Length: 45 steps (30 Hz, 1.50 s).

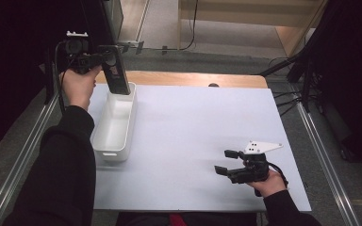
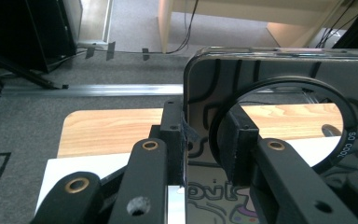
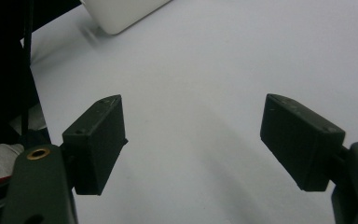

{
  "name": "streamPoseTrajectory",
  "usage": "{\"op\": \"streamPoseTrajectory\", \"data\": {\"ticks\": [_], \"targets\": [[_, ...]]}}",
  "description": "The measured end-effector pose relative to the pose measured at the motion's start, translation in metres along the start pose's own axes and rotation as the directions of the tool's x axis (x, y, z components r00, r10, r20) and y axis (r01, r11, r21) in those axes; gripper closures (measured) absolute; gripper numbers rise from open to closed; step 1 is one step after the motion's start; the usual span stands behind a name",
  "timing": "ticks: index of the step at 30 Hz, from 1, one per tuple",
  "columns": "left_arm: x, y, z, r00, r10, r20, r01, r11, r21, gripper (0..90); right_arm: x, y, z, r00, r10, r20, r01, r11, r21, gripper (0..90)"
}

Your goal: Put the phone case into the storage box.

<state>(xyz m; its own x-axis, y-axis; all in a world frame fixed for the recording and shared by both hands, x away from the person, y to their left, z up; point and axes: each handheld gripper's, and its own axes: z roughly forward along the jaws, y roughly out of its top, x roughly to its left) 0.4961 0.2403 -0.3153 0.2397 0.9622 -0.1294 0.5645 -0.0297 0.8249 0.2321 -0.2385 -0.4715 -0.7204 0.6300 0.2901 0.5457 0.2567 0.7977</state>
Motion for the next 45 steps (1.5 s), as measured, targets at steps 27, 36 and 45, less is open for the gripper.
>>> {"op": "streamPoseTrajectory", "data": {"ticks": [27, 36, 45], "targets": [[0.002, -0.016, 0.028, 0.9995, 0.017, -0.028, -0.016, 0.9996, 0.021, 72.4, 0.0, 0.0, -0.001, 1.0, 0.002, -0.005, -0.002, 1.0, -0.01, 21.3], [0.006, -0.026, 0.035, 0.9998, -0.002, -0.018, 0.002, 0.9997, 0.025, 72.3, 0.001, 0.0, 0.0, 0.9999, -0.006, -0.008, 0.006, 1.0, -0.007, 21.3], [0.007, -0.035, 0.041, 0.9996, 0.002, -0.028, -0.001, 0.9993, 0.038, 72.3, 0.001, 0.0, 0.001, 0.9999, -0.006, -0.008, 0.006, 1.0, -0.002, 21.3]]}}
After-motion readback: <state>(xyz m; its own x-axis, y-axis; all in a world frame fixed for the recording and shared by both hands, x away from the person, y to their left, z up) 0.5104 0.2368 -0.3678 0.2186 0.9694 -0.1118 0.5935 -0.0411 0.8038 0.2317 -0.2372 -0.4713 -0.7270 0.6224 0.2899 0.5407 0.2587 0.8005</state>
